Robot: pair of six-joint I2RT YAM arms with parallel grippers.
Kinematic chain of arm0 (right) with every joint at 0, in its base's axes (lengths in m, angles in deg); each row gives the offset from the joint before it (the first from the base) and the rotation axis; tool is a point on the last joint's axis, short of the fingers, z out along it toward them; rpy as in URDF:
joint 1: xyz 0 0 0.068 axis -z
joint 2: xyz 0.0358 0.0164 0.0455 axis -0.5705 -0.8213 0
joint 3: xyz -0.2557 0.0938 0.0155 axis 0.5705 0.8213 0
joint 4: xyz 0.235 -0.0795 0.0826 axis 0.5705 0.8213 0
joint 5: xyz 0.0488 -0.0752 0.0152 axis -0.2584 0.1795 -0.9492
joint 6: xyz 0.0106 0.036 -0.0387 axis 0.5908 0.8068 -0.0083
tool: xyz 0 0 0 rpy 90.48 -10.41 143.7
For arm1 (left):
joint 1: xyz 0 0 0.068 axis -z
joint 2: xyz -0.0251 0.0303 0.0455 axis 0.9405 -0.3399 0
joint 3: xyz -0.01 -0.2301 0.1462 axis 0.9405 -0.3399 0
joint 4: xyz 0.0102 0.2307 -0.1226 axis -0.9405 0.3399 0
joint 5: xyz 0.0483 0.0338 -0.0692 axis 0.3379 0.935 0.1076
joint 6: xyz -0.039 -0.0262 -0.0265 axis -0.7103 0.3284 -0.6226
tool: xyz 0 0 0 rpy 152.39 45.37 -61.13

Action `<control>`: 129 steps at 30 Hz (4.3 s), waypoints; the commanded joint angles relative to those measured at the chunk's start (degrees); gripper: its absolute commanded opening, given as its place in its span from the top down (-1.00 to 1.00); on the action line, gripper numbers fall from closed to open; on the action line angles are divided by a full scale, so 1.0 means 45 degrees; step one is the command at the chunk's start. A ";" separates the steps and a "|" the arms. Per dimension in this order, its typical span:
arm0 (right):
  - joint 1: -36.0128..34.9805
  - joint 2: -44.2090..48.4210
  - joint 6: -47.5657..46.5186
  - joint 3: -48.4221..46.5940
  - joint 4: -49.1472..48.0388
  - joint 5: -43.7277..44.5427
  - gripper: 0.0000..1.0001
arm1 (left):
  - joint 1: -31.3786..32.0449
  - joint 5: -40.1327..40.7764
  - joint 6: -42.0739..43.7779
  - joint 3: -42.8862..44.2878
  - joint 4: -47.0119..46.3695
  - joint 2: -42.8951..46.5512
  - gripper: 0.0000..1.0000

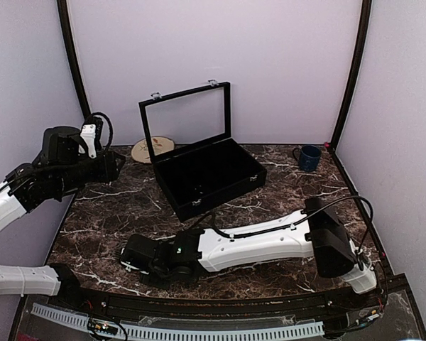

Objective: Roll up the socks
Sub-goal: Pick up the sock from the corner of the board, then flatten out the sock at the center of the board.

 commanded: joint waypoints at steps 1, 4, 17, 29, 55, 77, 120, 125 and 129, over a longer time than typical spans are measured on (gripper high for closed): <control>-0.0082 -0.0543 -0.0495 -0.1177 0.0574 0.1353 -0.15 | -0.0024 -0.0061 -0.0303 -0.0253 0.0719 0.0497 -0.18; -0.0066 -0.0789 -0.0794 -0.1380 0.0549 0.1827 -0.20 | -0.0034 -0.0174 -0.0411 -0.0400 0.0765 0.0688 -0.18; 0.0188 -0.1428 -0.1405 -0.1839 0.0776 0.1749 -0.19 | -0.0034 0.0186 -0.0521 -0.0401 0.0789 0.0835 -0.21; 0.0505 -0.1696 -0.1644 -0.1924 0.0634 0.1704 -0.10 | -0.0034 0.0238 -0.0550 -0.0353 0.0554 0.0684 -0.25; 0.1057 -0.0445 -0.1578 -0.1072 -0.0109 0.0858 1.00 | -0.0034 0.0504 -0.0862 -0.0529 0.0277 0.0464 -0.26; 0.1697 0.3211 0.1830 0.1272 0.0651 0.1117 1.00 | -0.0034 0.0346 -0.0579 -0.0815 -0.1143 -0.0449 -0.28; 0.4962 0.8913 0.5692 0.4177 0.4305 0.4392 1.00 | -0.0034 -0.2636 -0.0239 -0.0545 -0.2826 -0.3327 -0.28; 0.4255 0.8340 0.5378 0.3266 0.4176 0.3186 1.00 | -0.0029 -0.2755 -0.0238 -0.0701 -0.2941 -0.3345 -0.28; 0.3521 0.7597 0.4884 0.1936 0.4443 0.1904 1.00 | -0.0034 -0.2685 -0.0187 -0.0760 -0.3103 -0.3345 -0.28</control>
